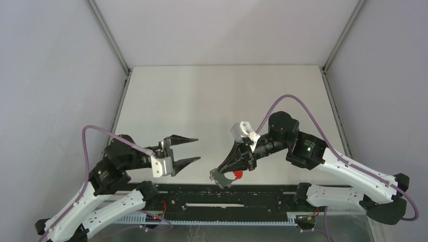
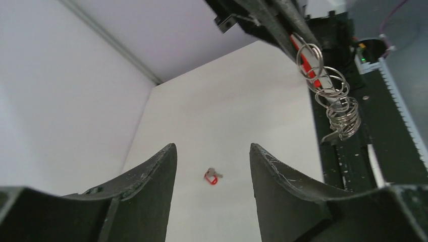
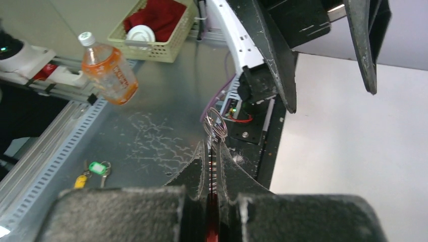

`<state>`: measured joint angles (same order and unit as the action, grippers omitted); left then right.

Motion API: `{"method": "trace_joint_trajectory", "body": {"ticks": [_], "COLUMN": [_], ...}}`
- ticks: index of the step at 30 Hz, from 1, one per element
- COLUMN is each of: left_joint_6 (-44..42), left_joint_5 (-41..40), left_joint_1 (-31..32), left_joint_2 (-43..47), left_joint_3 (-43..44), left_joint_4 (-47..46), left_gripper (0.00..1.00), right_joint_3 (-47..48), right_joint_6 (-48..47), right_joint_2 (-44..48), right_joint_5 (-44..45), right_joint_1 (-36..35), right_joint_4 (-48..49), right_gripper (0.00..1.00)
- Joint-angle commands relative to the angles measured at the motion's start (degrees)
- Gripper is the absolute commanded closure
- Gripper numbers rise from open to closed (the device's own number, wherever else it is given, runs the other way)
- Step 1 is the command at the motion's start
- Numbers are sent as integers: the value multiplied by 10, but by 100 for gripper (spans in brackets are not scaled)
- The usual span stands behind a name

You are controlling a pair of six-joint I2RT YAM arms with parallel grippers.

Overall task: Put the keys on the keyring
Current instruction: Adjust the keyring.

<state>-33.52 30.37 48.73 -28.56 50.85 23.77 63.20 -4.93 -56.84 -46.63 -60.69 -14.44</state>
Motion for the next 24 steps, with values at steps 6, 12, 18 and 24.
{"method": "trace_joint_trajectory", "body": {"ticks": [6, 12, 18, 24], "left_joint_6": [-6, -73, -90, -88], "left_joint_5": [159, 145, 137, 126], "left_joint_1": [29, 66, 72, 73], "left_joint_2": [-32, -28, -16, -14], "left_joint_3": [20, 10, 6, 9], "left_joint_4": [-41, -42, -46, -58], "left_gripper": [42, 42, 43, 46], "right_joint_3": [25, 25, 25, 25], "right_joint_6": [67, 127, 160, 184], "right_joint_2": [-35, -66, -90, -105], "right_joint_5": [-117, -132, -145, -167], "right_joint_1": [11, 27, 35, 36], "right_joint_4": [97, 171, 197, 219], "right_gripper": [100, 100, 100, 100]}}
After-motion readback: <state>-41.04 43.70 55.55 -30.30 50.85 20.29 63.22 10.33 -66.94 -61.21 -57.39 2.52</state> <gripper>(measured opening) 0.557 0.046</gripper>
